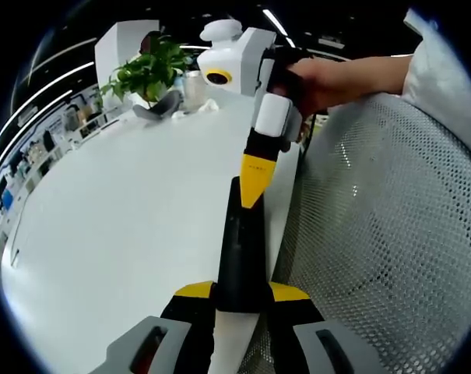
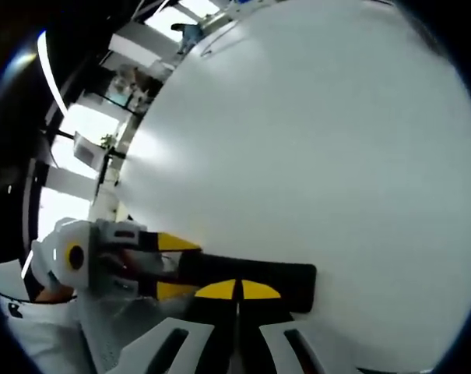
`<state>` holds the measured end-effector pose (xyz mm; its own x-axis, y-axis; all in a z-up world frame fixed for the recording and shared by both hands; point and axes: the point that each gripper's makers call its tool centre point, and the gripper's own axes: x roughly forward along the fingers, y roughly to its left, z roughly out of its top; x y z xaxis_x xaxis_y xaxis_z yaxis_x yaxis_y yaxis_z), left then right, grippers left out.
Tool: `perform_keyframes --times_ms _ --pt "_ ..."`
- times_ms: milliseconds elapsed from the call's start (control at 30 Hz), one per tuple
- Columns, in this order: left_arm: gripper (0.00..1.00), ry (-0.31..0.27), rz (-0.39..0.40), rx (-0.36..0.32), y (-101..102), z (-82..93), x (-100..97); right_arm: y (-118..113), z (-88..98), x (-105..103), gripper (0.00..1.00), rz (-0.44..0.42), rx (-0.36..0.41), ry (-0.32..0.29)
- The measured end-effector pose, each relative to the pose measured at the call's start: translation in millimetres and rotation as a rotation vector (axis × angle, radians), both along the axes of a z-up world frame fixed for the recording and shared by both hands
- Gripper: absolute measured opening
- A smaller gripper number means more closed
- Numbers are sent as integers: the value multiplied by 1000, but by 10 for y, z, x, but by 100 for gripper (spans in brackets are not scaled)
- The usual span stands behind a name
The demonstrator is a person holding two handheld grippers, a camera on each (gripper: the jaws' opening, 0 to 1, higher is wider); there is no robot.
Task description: Press the specified remote control buttons in sequence, fully releasing each button before pressing the next.
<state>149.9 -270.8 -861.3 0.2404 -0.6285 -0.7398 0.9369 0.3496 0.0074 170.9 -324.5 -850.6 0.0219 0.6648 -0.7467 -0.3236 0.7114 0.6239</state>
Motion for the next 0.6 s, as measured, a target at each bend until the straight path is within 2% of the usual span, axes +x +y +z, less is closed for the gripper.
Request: perform_keyframes --times_ms 233,500,600 --pt "25 2 1 -3 -1 -3 -3 -10 -13 4 0 -22 14 22" --pt "25 1 1 -4 0 -2 -8 6 -5 -15 0 2 1 -8" --pt "25 1 1 -4 0 -1 -7 12 -6 -19 0 38 -21 -60"
